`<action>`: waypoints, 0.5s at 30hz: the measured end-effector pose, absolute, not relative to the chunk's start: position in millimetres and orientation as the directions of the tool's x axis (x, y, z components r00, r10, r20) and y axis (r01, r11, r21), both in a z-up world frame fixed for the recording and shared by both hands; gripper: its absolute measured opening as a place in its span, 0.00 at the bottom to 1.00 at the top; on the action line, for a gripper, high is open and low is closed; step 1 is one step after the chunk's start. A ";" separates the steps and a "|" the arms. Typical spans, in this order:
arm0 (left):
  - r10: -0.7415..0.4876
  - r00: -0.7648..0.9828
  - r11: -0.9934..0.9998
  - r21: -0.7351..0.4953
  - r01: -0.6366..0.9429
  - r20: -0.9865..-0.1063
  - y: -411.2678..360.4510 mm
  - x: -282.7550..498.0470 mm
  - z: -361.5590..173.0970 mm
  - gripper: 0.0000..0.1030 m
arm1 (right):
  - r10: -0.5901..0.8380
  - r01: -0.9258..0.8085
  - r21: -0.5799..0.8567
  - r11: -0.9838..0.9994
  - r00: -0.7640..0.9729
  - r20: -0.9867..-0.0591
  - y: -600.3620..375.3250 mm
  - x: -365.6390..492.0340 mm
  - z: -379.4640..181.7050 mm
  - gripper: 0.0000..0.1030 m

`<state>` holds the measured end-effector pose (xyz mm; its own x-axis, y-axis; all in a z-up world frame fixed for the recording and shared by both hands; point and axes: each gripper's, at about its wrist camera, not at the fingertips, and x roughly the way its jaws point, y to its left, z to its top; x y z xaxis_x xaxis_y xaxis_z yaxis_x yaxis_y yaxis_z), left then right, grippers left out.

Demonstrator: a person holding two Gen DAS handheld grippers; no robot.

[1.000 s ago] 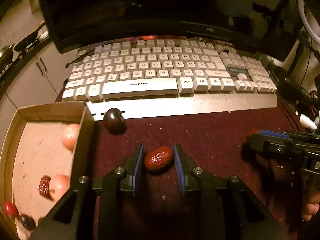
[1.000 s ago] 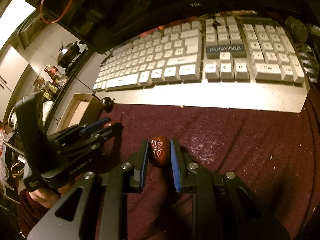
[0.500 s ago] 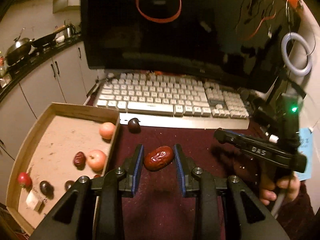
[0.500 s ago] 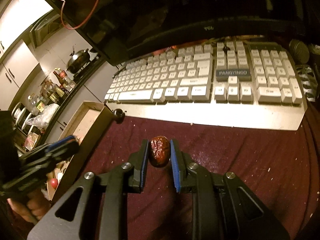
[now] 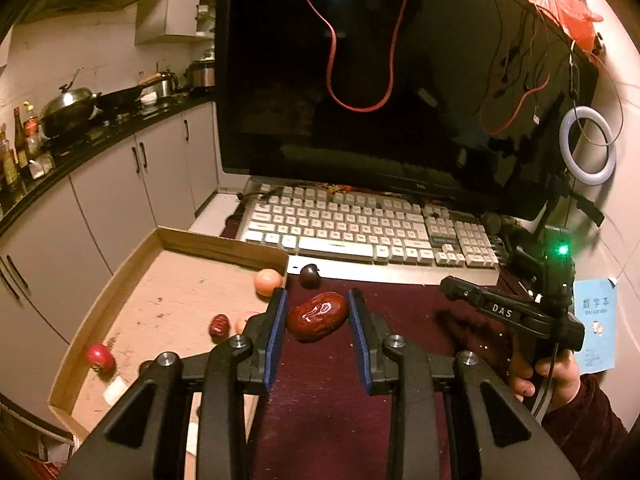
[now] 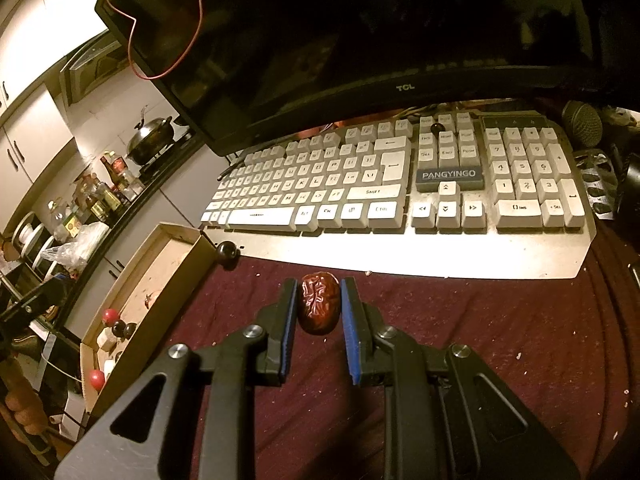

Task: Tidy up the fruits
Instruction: 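Carry both red dates into the tray and open both tools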

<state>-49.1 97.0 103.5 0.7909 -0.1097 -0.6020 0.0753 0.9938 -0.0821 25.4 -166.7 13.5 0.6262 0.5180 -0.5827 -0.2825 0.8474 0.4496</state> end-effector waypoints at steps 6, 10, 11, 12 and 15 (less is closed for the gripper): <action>-0.079 0.813 0.996 -0.088 0.035 -0.577 113.8 -55.4 111.0 0.29 | 0.560 -0.353 0.440 0.825 0.616 -0.554 -137.0 14.6 33.6 0.23; -0.029 0.823 0.997 -0.072 -0.014 -0.567 130.2 -59.6 114.7 0.29 | 0.626 -0.422 0.465 0.778 0.576 -0.526 -101.0 10.5 51.3 0.23; -0.009 0.824 0.997 -0.066 -0.035 -0.567 135.9 -61.0 115.2 0.29 | 0.636 -0.438 0.463 0.771 0.569 -0.521 -91.7 9.9 55.5 0.23; 0.024 0.824 0.997 -0.052 -0.064 -0.565 142.8 -62.6 115.6 0.29 | 0.650 -0.456 0.463 0.760 0.558 -0.516 -80.9 9.4 60.0 0.23; 0.132 0.816 0.987 -0.003 -0.162 -0.563 164.1 -64.2 112.4 0.29 | 0.684 -0.506 0.460 0.730 0.528 -0.504 -46.2 7.7 73.6 0.23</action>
<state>-64.2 164.1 112.4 0.8156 0.1325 -0.5632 -0.1622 0.9868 -0.0028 7.7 -46.2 73.6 0.5280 0.6838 -0.5036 -0.5061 0.7296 0.4600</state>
